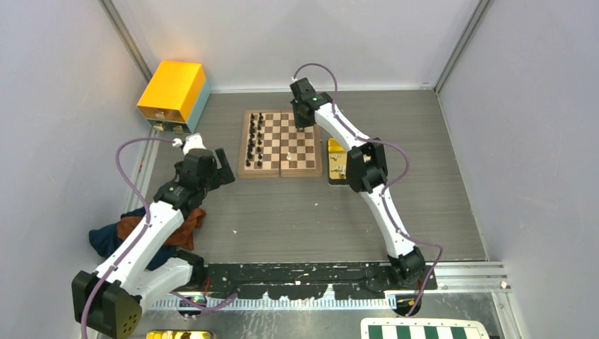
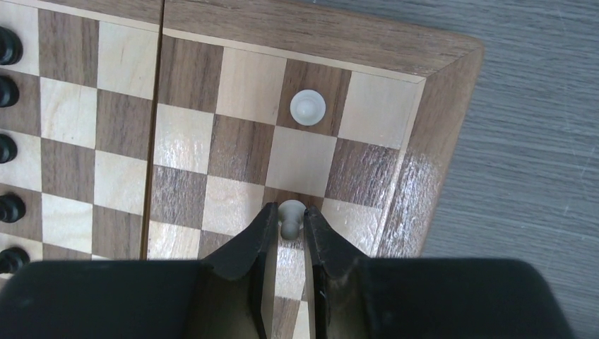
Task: Set up the chess pieces on the board
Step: Place the chess piece on the chessboard.
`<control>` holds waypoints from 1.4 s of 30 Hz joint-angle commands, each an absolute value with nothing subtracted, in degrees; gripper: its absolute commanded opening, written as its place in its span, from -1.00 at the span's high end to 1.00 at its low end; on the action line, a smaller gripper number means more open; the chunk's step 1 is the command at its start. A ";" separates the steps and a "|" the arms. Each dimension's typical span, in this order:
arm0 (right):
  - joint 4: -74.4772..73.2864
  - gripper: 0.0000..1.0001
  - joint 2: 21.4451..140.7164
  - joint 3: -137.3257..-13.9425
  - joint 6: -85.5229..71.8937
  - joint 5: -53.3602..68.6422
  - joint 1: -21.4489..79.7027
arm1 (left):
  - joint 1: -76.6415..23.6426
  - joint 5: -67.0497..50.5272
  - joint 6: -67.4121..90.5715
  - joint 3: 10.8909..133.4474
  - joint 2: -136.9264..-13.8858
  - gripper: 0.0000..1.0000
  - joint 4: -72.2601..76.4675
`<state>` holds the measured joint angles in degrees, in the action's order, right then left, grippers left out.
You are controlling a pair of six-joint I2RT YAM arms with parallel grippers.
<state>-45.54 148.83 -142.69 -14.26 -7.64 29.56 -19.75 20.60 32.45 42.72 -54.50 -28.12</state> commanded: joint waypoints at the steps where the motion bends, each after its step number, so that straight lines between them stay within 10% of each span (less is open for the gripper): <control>1: -44.75 0.98 149.24 -146.69 -15.14 -7.97 29.34 | -20.45 21.97 30.80 44.56 -53.68 -0.93 -26.56; 29: -43.43 0.79 151.48 -148.60 -15.03 -8.56 28.21 | -23.71 23.82 27.32 44.12 -54.67 -0.97 -24.30; 42: -41.67 0.16 150.88 -148.10 -14.44 -5.98 27.99 | -24.08 23.83 26.97 44.47 -55.54 -0.99 -23.88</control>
